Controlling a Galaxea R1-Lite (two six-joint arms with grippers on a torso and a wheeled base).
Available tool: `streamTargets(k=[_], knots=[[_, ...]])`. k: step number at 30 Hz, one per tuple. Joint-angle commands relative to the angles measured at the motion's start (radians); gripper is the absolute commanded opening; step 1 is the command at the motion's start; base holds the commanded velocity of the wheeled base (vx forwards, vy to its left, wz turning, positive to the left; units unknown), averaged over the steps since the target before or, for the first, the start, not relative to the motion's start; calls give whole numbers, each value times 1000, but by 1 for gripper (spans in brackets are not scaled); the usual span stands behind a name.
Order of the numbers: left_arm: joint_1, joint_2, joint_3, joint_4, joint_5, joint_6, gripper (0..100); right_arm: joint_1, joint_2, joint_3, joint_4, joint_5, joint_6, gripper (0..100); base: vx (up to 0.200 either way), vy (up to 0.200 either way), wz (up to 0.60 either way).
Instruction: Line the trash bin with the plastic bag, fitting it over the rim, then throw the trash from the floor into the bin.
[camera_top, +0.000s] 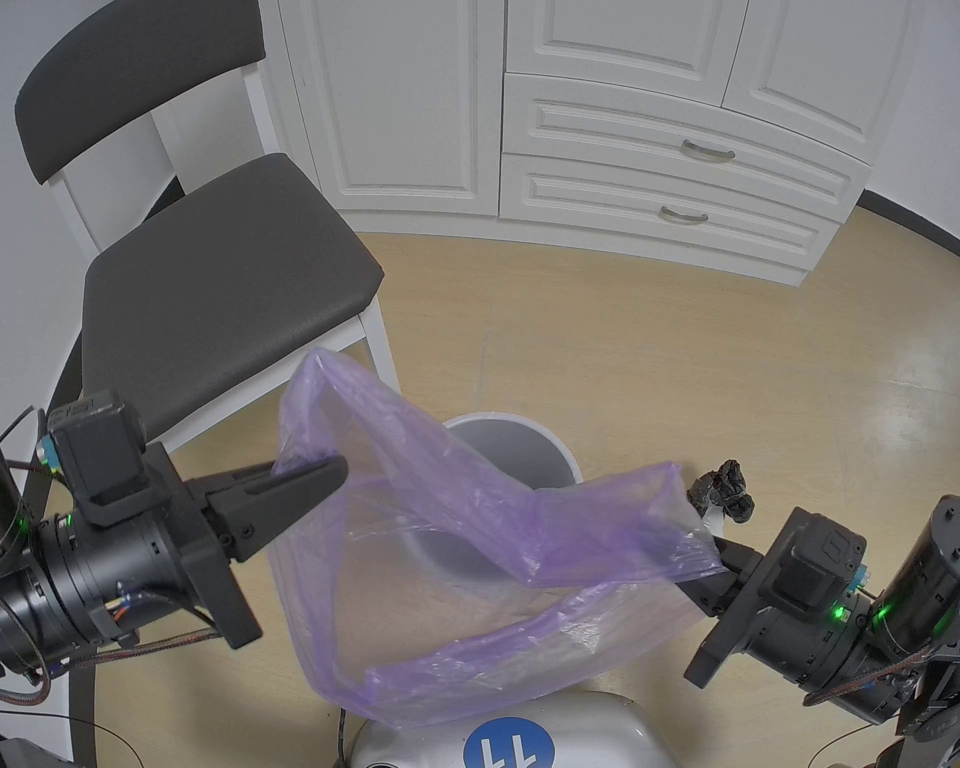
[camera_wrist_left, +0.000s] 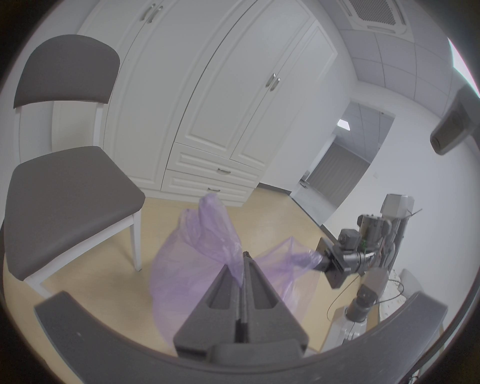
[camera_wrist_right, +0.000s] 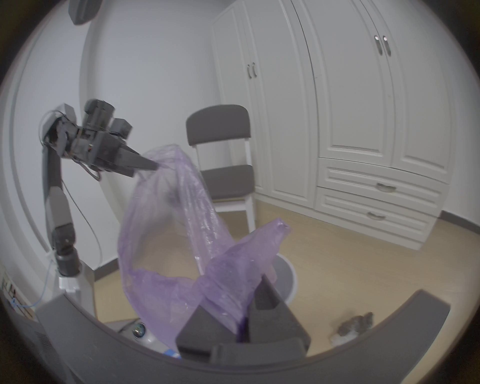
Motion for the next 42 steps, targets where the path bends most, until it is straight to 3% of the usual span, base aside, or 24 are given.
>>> streamTargets(k=[1,6,8,11,14,21,25,38,42], knots=[[12,107,-58,-43,-4,-44,0,-22,128,-45,-59,45,41,0,0,0,0],[125,143,-61,-72,-3,-70,0,-146,162,-44,-96,43,33,0,0,0,0],[205,134,-54,-56,-3,-54,0,-214,150,-37,-88,42,-19,0,0,0,0],[356,130,-35,-10,-4,81,0,-318,130,-22,-84,42,-148,0,0,0,0],[431,130,-35,26,-6,162,0,-338,130,13,-87,36,-206,0,0,0,0],[472,136,-18,33,4,245,0,-340,125,62,-95,-30,-283,0,0,0,0],[507,128,1,28,5,318,0,-363,107,88,-96,-32,-336,0,0,0,0],[514,153,7,5,5,332,0,-367,134,91,-99,-27,-365,0,0,0,0],[507,203,41,-144,5,331,0,-366,139,108,-185,19,-387,0,0,0,0]])
